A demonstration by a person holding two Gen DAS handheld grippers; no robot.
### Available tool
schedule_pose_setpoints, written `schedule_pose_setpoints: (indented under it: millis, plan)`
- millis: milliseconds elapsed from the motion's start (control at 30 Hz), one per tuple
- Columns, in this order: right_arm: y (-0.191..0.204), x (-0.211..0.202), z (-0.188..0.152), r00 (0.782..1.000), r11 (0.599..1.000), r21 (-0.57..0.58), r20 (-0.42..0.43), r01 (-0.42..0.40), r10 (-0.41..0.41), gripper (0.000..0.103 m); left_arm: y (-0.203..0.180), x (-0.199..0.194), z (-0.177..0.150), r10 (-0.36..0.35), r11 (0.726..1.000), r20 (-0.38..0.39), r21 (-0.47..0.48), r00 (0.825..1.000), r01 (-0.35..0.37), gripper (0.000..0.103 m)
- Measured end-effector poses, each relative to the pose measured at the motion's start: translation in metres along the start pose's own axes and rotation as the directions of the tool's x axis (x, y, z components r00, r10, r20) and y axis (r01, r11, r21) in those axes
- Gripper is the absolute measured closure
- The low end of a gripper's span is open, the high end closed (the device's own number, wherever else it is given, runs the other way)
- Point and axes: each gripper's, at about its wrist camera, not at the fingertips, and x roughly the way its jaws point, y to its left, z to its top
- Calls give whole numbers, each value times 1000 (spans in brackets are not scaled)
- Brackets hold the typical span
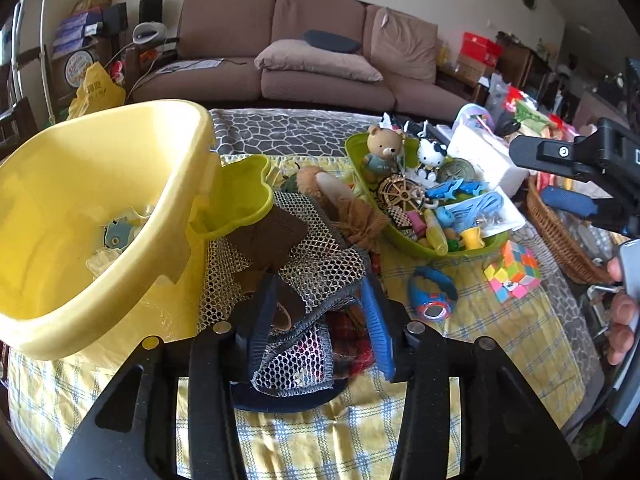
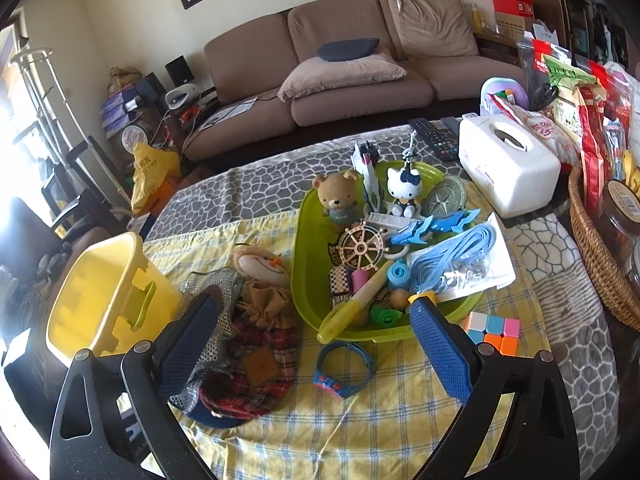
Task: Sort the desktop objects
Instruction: 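Move both open tools toward the mesh bag and brown leather strap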
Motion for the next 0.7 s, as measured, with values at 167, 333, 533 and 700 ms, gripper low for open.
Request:
schedule_pose_setpoints:
  millis: [167, 333, 533, 700]
  plan:
    - [6, 3, -1, 1000, 1000, -21, -7, -7, 7, 5, 4, 13, -1, 21, 999, -17, -30, 1000, -22, 49]
    - [10, 6, -3, 1000, 999, -35, -15, -16, 16, 5, 12, 29, -5, -25, 996, -48, -82, 999, 21, 100]
    - [10, 4, -3, 999, 999, -33, -7, -36, 36, 5, 5, 12, 1, -72, 997, 1, -42, 997, 72, 101]
    - [8, 3, -2, 977, 976, 37, -9, -213, 213, 6, -1, -3, 4, -181, 983, 27, -38, 983, 182, 101]
